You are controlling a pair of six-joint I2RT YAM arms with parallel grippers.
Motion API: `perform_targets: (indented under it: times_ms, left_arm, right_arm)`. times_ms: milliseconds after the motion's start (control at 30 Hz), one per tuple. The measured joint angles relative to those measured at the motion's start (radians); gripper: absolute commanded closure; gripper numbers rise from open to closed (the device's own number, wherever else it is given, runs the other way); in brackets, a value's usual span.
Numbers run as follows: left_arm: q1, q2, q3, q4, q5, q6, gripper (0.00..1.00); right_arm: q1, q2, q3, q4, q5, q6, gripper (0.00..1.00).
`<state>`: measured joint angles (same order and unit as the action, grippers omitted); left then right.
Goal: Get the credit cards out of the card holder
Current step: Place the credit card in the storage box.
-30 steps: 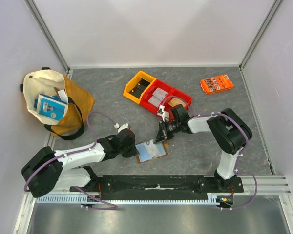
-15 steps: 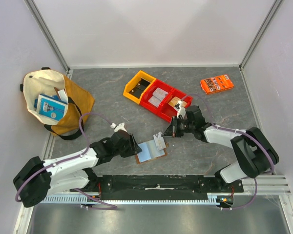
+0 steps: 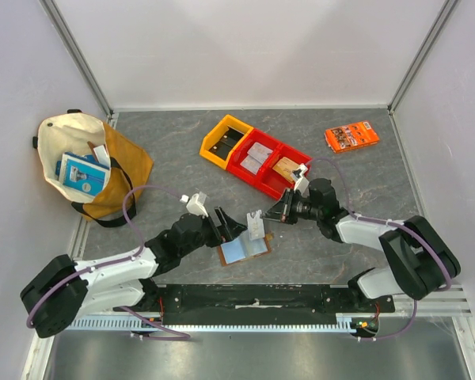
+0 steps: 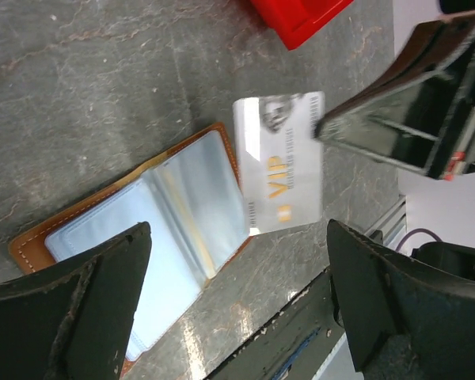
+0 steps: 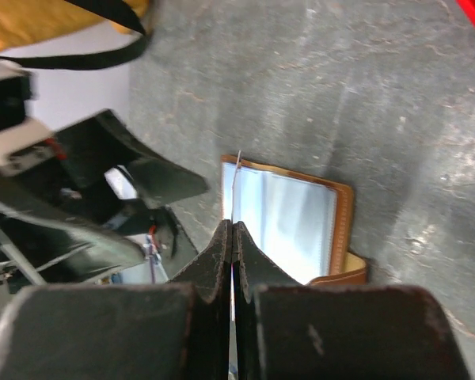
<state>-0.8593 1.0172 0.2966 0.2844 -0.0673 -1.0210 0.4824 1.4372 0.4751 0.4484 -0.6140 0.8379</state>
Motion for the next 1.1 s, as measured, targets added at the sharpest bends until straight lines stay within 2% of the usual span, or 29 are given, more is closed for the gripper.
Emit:
perform_targets:
  times_ms: [133,300,400,567,700,733,800,900,967,1100]
  left_arm:
    - [0.001,0.032,-0.071,0.138,0.0,-0.039,0.02]
    - [0.002,0.099,-0.09,0.329,0.025,-0.076,0.05]
    - [0.005,0.135,-0.087,0.424,0.057,-0.089,0.15]
    - [0.006,0.203,-0.073,0.542,0.106,-0.116,0.46]
    - [0.006,0.233,-0.073,0.614,0.131,-0.147,0.92]
    - [0.006,0.235,-0.073,0.625,0.14,-0.152,0.98]
    - [0.006,0.234,-0.073,0.657,0.154,-0.16,0.98]
    - [0.008,0.217,-0.073,0.672,0.174,-0.158,0.98]
    - [0.018,0.192,-0.073,0.646,0.189,-0.141,0.98]
    - [0.072,0.118,-0.032,0.486,0.275,-0.035,0.98]
  right_arm:
    - [0.0,-0.06,-0.031,0.095,0.003,0.076,1.0]
    - [0.0,-0.127,-0.066,0.198,0.009,0.155,1.0]
    - [0.0,-0.145,-0.083,0.25,0.01,0.197,1.0]
    - [0.0,-0.16,-0.096,0.308,0.01,0.248,1.0]
    - [0.001,-0.172,-0.106,0.338,0.01,0.27,1.0]
    - [0.002,-0.173,-0.108,0.346,0.014,0.27,1.0]
    - [-0.004,-0.174,-0.108,0.348,0.027,0.269,1.0]
    - [-0.009,-0.177,-0.108,0.338,0.032,0.256,0.78]
    - [-0.008,-0.195,-0.101,0.286,0.024,0.219,0.68]
    - [-0.005,-0.264,0.002,0.026,0.011,0.043,0.5]
